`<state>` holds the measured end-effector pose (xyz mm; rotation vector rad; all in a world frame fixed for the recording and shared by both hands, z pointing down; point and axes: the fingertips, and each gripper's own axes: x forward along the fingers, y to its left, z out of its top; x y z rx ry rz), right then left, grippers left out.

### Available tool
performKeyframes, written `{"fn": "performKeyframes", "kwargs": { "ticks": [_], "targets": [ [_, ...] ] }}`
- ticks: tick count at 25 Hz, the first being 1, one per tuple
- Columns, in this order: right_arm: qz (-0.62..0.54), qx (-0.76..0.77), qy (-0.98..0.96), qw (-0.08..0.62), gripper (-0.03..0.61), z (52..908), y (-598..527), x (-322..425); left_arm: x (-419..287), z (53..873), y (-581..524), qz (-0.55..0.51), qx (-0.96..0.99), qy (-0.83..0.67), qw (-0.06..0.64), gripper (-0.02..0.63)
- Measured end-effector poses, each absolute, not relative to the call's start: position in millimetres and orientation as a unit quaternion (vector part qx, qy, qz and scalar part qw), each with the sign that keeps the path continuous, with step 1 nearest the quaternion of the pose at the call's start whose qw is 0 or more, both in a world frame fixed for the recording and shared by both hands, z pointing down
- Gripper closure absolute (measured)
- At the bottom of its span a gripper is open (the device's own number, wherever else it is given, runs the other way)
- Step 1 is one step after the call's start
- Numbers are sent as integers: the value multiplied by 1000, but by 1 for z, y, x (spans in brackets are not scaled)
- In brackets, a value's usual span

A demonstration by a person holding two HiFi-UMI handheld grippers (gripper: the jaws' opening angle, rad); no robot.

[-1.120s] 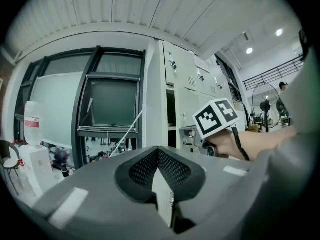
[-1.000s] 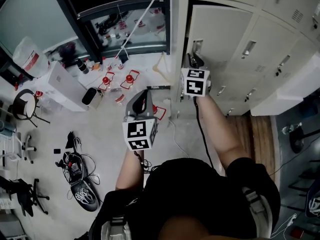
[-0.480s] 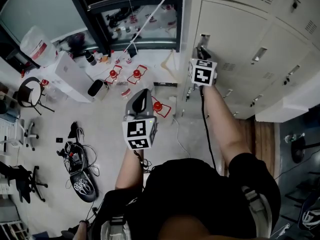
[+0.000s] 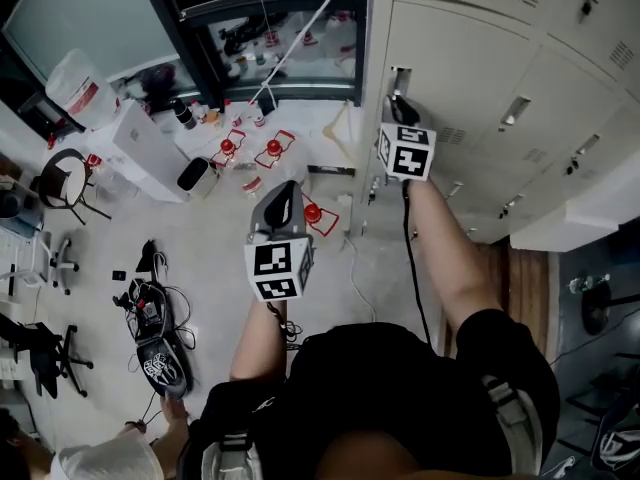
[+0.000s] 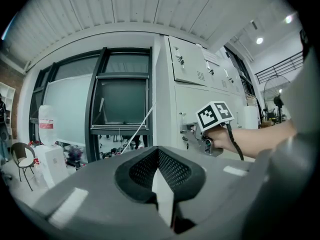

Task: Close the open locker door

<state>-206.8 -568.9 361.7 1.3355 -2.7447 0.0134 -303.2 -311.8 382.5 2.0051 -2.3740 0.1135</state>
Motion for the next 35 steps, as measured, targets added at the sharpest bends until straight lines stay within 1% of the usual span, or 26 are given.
{"fn": "performKeyframes", "kwargs": {
  "ticks": [2,4,8,13,16,20,31,35],
  "targets": [
    [-3,423,-906,21,548,351,-556,-197,-295,381,-317,34,646,-763,14,614],
    [-18,410,-912,-1,563,340,-539,-182,-284,379,-322,32,649,-760,10,614],
    [-44,397,-916,-39,568,320,-501,-140,-256,379,-333,32,661,-749,9,614],
    [-35,404,-912,-67,568,323,-462,-80,-218,378,-341,29,681,-732,-1,614],
    [-23,410,-909,-68,568,341,-449,-60,-201,376,-344,30,688,-725,-7,614],
    [-18,409,-911,-48,569,363,-435,-49,-183,379,-341,32,694,-719,1,614],
    [-40,402,-913,-52,569,358,-408,-49,-176,375,-320,29,692,-721,-8,614],
    [-13,389,-919,-59,569,358,-402,-51,-176,375,-312,27,691,-722,-7,614]
  ]
}}
